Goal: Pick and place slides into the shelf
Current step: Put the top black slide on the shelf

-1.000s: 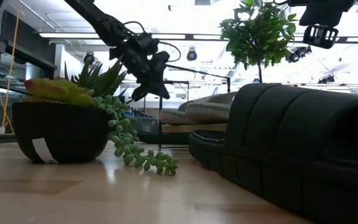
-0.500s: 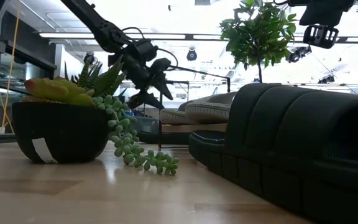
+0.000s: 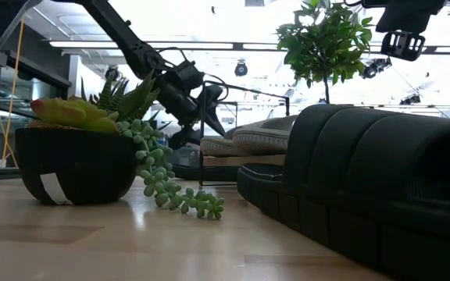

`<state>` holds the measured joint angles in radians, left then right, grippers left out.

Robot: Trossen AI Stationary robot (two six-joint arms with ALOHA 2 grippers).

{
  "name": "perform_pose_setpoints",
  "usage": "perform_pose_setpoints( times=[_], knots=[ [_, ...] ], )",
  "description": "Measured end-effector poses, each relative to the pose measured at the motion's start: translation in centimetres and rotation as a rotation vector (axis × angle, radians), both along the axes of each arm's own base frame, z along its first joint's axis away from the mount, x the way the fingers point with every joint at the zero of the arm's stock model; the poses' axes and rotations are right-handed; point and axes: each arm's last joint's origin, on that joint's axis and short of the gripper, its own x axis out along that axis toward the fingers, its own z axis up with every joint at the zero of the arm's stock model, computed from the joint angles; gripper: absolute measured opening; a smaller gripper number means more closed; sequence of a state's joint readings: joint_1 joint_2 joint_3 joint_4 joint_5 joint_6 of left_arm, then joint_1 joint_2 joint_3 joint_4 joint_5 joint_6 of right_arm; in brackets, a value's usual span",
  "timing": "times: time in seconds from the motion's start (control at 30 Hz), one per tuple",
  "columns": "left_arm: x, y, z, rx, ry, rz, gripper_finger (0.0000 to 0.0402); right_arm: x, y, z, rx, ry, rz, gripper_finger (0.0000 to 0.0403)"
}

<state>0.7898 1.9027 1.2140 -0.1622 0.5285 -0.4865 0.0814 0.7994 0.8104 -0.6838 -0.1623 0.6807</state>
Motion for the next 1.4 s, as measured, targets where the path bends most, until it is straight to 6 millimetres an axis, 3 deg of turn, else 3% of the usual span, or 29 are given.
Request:
perform_pose_setpoints(
  times=[0.3, 0.57, 1.4],
  knots=[
    [-0.1, 0.2, -0.2, 0.020, 0.027, 0.031, 0.0200, 0.0, -0.1, 0.0, -0.031, -0.004, -0.026, 0.0001],
    [0.8, 0.5, -2.4, -0.039, 0.009, 0.032, 0.0200, 0.0, -0.1, 0.0, -0.029, -0.003, -0.028, 0.0001],
    [1.8, 0.5, -2.7, -0.047, -0.030, 0.101, 0.0200, 0.0, -0.2, 0.0, -0.062, -0.009, -0.025, 0.0001]
  ],
)
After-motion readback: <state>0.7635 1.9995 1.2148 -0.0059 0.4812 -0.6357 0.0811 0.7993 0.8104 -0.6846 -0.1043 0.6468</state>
